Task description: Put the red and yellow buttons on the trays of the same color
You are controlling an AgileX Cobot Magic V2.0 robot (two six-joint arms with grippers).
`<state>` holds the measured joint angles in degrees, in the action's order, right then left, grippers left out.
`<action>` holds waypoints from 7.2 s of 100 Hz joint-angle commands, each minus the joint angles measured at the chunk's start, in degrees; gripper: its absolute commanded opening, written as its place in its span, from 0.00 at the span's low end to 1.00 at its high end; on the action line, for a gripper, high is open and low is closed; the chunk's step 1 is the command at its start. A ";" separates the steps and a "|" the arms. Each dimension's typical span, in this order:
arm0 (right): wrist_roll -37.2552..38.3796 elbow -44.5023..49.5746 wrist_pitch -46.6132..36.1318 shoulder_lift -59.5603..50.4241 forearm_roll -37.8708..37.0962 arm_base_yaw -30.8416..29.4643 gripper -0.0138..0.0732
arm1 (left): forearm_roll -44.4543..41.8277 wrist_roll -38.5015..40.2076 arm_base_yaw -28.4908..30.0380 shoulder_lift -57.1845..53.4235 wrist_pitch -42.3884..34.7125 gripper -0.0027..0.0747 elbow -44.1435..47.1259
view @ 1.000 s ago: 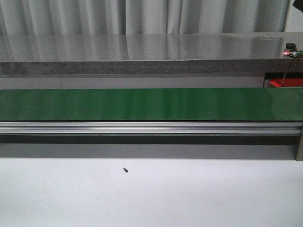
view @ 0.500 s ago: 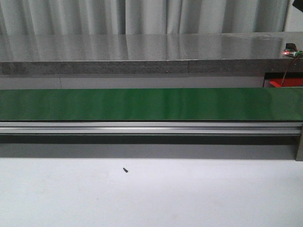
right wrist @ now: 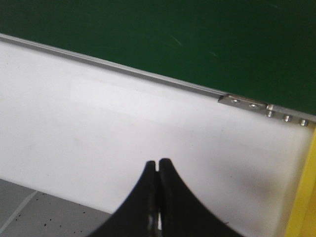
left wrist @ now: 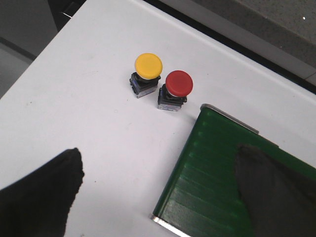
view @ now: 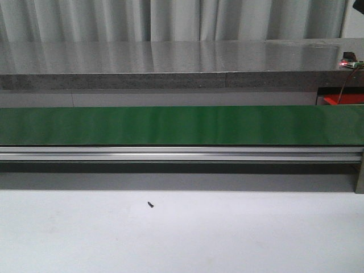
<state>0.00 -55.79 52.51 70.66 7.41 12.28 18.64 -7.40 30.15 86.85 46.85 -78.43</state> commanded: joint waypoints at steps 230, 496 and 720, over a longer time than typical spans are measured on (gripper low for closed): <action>-0.30 -1.36 0.55 -1.60 1.58 -0.01 0.04 | -10.81 36.70 -6.21 39.80 -6.94 0.72 -30.43; -0.30 -1.36 0.80 -1.60 1.84 -0.01 0.04 | -15.02 4.82 -21.09 13.38 6.30 0.25 -9.86; -0.30 -1.36 0.72 -1.60 2.87 -0.01 0.04 | -5.13 22.01 -11.28 24.57 -18.00 0.81 -10.43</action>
<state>0.00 -55.79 54.88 70.66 9.71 12.28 11.85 13.62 18.58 113.54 33.61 -86.96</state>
